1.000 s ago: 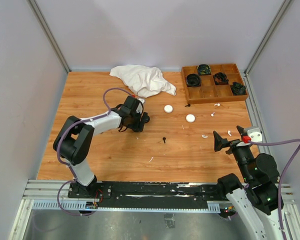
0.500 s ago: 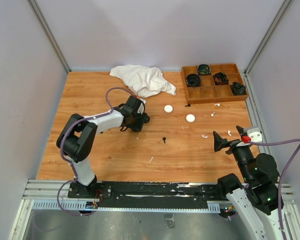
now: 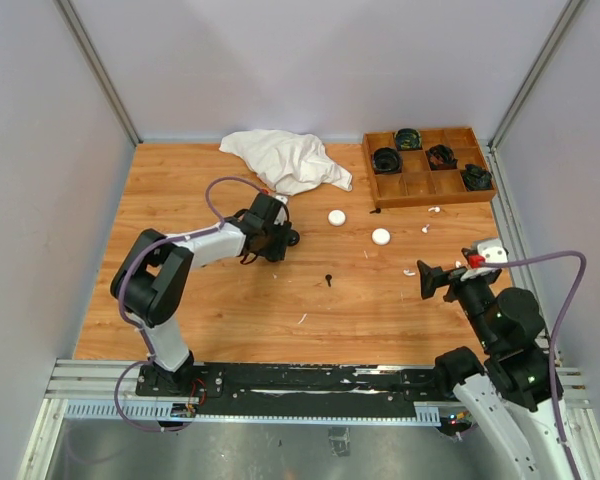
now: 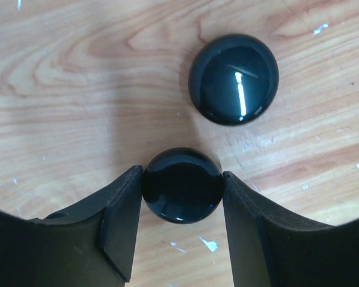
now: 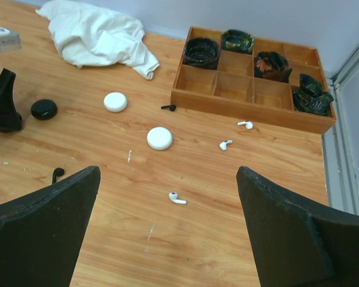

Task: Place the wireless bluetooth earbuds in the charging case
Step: Pick up the charging case at the center of the board.

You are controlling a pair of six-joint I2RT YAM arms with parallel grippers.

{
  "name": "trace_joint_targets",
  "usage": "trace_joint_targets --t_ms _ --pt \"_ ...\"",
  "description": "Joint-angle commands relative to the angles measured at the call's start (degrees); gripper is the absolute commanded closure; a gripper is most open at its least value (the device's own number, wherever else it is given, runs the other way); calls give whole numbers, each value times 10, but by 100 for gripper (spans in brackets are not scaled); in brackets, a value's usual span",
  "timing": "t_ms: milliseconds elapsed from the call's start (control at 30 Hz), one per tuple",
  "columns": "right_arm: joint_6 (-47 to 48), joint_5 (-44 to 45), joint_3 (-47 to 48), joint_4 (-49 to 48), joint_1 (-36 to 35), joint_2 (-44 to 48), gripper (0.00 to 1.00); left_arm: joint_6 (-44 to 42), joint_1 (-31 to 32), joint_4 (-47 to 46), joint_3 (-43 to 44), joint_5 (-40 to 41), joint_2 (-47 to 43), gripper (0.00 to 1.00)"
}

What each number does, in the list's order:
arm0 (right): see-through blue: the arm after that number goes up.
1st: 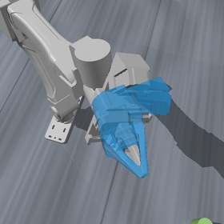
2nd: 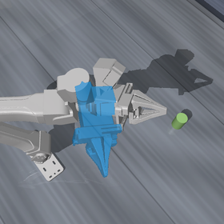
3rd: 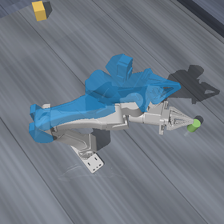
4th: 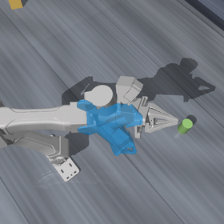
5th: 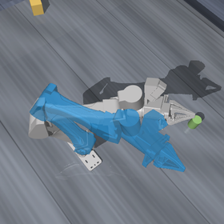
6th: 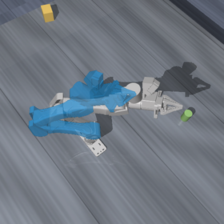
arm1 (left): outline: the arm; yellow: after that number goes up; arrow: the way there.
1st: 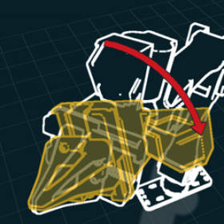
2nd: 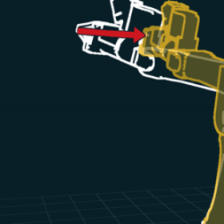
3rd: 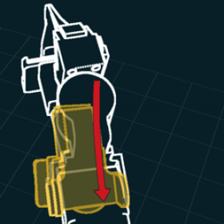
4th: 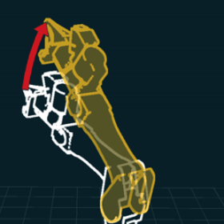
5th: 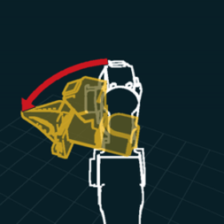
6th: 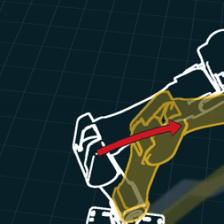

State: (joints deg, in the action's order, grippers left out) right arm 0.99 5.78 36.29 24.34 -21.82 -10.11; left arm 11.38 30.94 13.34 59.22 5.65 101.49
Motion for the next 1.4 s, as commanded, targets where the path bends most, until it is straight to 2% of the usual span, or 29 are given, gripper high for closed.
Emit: trace_joint_targets --t_ms 0,167,333,567,667,900,1200,1367 --pt "-17 -29 34 4 -8 -42 1 88 5 -51 -41 -17 -62 63" --pt "-26 -39 50 -1 -8 -99 1 160 6 -80 -65 -29 -129 66" --pt "-35 -126 43 -43 -8 -133 1 222 13 -114 -92 -32 -203 68" --pt "-48 -267 -8 -195 -10 -187 1 299 32 -171 -132 -40 -299 69" --pt "-58 -298 -36 -281 -17 -212 1 327 44 -184 -142 -29 -325 70" --pt "-33 -287 -91 -442 -78 -260 1 390 89 -227 -175 29 -381 74" --pt "8 -200 -167 -734 -184 -363 1 442 154 -279 -185 114 -403 74" --pt "3 -159 -170 -837 -216 -437 4 447 182 -309 -189 150 -404 75"
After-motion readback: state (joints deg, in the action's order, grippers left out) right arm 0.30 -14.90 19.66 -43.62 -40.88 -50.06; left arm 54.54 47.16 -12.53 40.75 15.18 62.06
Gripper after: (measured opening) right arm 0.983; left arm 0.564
